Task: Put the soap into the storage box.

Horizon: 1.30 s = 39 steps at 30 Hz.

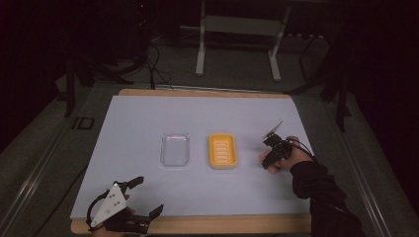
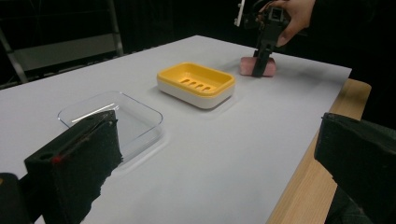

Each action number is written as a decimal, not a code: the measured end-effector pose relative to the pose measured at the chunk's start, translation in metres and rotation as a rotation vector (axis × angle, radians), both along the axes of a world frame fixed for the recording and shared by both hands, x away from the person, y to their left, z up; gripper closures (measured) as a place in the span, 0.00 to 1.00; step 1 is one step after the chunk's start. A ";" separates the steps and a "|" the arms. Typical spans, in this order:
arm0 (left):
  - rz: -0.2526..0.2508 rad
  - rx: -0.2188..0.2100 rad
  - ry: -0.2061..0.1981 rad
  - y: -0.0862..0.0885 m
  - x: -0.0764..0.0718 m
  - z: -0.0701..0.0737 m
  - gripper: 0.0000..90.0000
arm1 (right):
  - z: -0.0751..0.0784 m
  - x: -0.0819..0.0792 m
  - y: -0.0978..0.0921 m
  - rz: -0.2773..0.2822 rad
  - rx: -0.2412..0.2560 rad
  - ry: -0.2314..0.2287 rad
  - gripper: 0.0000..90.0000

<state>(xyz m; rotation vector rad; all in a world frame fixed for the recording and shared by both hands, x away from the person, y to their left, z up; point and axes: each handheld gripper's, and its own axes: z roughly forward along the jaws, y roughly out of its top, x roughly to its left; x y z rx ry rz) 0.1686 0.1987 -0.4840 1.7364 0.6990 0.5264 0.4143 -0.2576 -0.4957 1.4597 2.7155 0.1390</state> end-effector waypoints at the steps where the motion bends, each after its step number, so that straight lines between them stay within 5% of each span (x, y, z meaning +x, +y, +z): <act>1: 0.000 0.000 0.000 0.000 0.000 0.000 0.01 | 0.000 0.000 0.000 -0.025 -0.018 -0.003 0.41; 7: 0.004 0.001 -0.001 0.000 0.000 0.000 0.01 | 0.006 0.004 -0.003 -0.182 -0.069 -0.013 0.41; 16: 0.006 0.005 0.002 0.000 0.001 0.000 0.01 | 0.019 0.008 -0.006 -0.302 -0.081 -0.013 0.41; 39: 0.003 0.005 -0.007 0.000 -0.001 0.000 0.01 | 0.074 0.026 0.051 -0.419 -0.067 -0.099 0.41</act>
